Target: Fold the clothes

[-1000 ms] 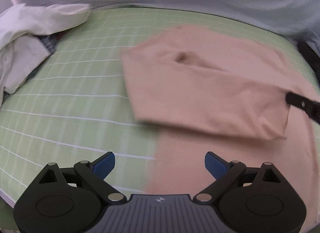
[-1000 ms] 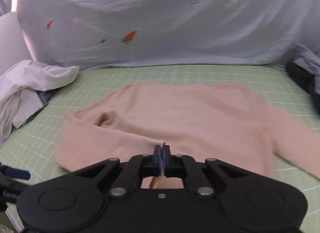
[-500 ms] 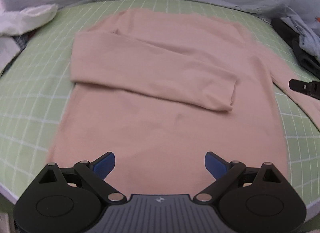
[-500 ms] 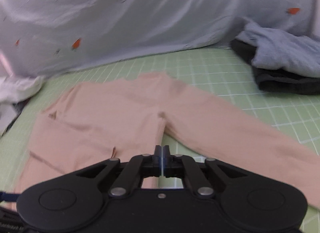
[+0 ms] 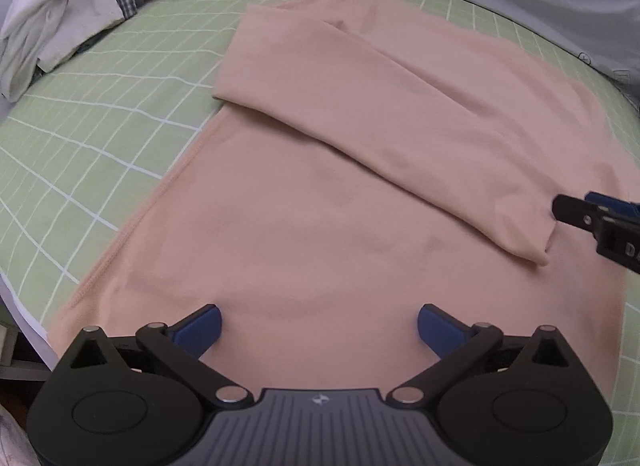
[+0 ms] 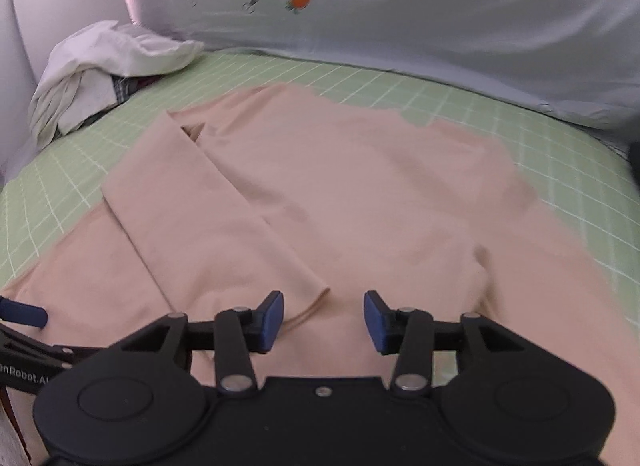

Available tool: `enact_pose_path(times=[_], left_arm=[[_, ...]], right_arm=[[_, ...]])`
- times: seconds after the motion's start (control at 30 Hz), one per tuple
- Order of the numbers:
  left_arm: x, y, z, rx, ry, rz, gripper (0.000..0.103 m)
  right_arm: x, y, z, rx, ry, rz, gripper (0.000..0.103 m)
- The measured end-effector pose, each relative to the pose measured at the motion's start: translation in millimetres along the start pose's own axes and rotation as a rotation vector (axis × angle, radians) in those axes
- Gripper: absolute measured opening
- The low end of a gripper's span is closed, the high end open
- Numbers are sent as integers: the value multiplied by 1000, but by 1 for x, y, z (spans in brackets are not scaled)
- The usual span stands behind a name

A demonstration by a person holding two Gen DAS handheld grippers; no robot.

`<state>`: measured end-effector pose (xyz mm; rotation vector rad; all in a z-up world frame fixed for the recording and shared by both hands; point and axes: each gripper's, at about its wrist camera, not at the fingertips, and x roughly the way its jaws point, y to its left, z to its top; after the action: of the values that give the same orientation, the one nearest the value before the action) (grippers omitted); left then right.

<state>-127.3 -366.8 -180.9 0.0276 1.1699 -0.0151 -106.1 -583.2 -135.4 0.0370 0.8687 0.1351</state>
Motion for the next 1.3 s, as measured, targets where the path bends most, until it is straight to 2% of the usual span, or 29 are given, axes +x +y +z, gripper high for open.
enact_pose_path(times=[0.03, 0.17, 0.3, 0.43, 0.6, 0.7, 0.8, 0.9, 1.3], left_arm=[[0, -1, -1, -7, -2, 3, 103], [-2, -5, -6, -18, -20, 11, 103], [-2, -5, -6, -29, -18, 15, 103], [-2, -7, -5, -38, -16, 20, 103], [-5, -10, -8, -48, -11, 21, 103], [-6, -11, -8, -57, -6, 22, 103], [-6, -11, -8, -62, -1, 23, 103], [-7, -11, -8, -65, 1, 23, 103], [-4, -7, -5, -62, 12, 19, 103]], right_arm=[[3, 0, 1, -9, 7, 11, 39], [5, 4, 0, -60, -9, 65, 2], [-3, -2, 2, -57, -55, 87, 2], [-22, -22, 11, 15, -133, 79, 2], [-55, -62, 22, 121, -241, -15, 2], [-69, -96, 19, 204, -267, -95, 2], [-75, -126, 10, 246, -261, -194, 2], [-79, -156, -4, 328, -240, -247, 2], [-93, -201, -31, 419, -227, -447, 1]])
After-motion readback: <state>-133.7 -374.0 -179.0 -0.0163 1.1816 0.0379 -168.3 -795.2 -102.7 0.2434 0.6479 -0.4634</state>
